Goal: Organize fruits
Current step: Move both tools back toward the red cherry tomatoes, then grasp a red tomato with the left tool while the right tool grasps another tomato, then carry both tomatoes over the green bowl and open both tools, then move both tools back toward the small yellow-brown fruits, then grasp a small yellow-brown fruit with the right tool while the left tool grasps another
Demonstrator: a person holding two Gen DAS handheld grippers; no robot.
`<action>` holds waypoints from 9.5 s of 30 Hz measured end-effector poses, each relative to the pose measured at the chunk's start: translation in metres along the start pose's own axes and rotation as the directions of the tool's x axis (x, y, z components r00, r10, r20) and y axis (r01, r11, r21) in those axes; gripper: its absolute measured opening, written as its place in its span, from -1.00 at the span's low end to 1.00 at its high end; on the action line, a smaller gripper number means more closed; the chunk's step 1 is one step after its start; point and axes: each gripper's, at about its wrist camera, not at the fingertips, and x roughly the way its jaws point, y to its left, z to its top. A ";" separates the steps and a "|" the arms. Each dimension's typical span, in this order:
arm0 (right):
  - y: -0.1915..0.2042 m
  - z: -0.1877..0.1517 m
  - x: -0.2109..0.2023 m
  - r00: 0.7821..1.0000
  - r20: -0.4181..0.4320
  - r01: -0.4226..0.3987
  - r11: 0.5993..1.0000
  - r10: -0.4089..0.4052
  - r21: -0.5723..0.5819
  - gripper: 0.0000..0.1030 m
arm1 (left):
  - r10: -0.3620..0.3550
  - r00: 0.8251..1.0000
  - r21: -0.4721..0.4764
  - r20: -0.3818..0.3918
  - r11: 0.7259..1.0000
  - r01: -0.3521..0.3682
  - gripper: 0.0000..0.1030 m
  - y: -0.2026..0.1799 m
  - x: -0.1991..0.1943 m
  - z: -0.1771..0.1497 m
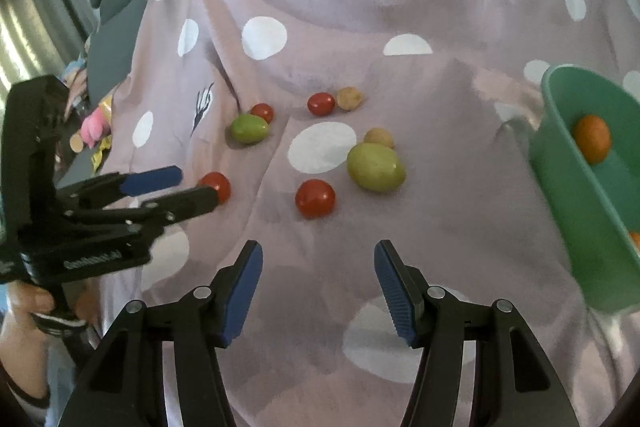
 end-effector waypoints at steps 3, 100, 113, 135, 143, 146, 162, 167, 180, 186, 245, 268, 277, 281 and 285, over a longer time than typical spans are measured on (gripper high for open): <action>-0.003 0.003 0.008 1.000 -0.012 -0.006 1.000 0.007 0.012 0.17 | 0.017 1.000 0.020 -0.016 1.000 -0.017 0.14 0.001 0.010 0.003; -0.152 -0.015 -0.121 0.924 0.183 0.271 0.914 -0.334 0.301 -0.38 | -0.215 0.975 0.317 -0.062 0.922 0.223 -0.46 -0.237 0.055 0.083; -0.146 -0.018 -0.124 0.921 0.162 0.296 0.906 -0.355 0.302 -0.32 | -0.204 0.978 0.316 -0.035 0.926 0.204 0.14 -0.234 0.039 0.080; -0.043 -0.034 -0.117 0.971 0.174 0.154 0.985 -0.166 0.084 0.06 | 0.013 1.000 -0.137 0.005 0.991 -0.012 0.71 -0.030 -0.055 -0.024; -0.015 -0.033 -0.095 0.982 0.129 0.136 0.991 -0.136 0.013 0.06 | 0.049 0.999 -0.200 -0.006 0.979 -0.049 0.71 0.008 -0.069 -0.048; -0.009 -0.032 -0.090 0.985 0.119 0.130 0.991 -0.129 -0.005 0.06 | 0.052 0.999 -0.204 -0.011 0.977 -0.054 0.71 0.012 -0.068 -0.052; -0.010 -0.007 -0.061 0.992 0.095 0.081 0.997 -0.080 -0.002 0.05 | -0.006 1.000 -0.167 -0.027 0.986 0.001 0.71 0.002 -0.047 -0.045; -0.019 0.014 -0.047 0.993 0.088 0.073 0.997 -0.076 0.030 0.05 | -0.009 1.000 -0.157 -0.020 0.988 0.006 0.71 0.002 -0.036 -0.032; -0.039 0.091 0.028 0.998 -0.036 0.060 0.996 -0.058 0.072 -0.09 | -0.038 0.999 -0.129 0.021 0.991 0.040 0.71 0.005 -0.001 0.022; -0.046 0.106 0.071 0.984 -0.171 0.069 0.994 -0.054 0.085 -0.18 | -0.046 0.999 -0.137 -0.005 0.989 0.045 0.70 0.010 0.019 0.033; -0.064 0.033 0.008 0.995 0.044 -0.093 0.983 0.087 0.156 -0.46 | -0.028 0.997 -0.110 -0.066 0.994 0.020 -0.54 -0.002 0.078 0.086; -0.029 0.000 -0.020 0.999 0.007 -0.044 0.991 0.044 0.125 -0.46 | -0.035 0.999 -0.070 0.027 0.997 0.037 -0.54 -0.027 -0.014 -0.006; -0.001 -0.009 -0.035 0.999 0.015 -0.039 0.997 0.038 0.067 -0.46 | 0.021 0.999 -0.073 0.025 0.997 -0.019 -0.54 -0.032 -0.039 -0.024; 0.009 -0.011 -0.043 0.999 0.029 -0.038 0.998 0.037 0.047 -0.46 | 0.025 0.998 -0.071 0.055 0.997 -0.021 -0.54 -0.035 -0.054 -0.026; 0.015 -0.013 -0.055 0.998 0.049 -0.035 0.999 0.034 0.033 -0.46 | 0.049 0.995 -0.059 0.085 0.997 -0.044 -0.54 -0.040 -0.068 -0.025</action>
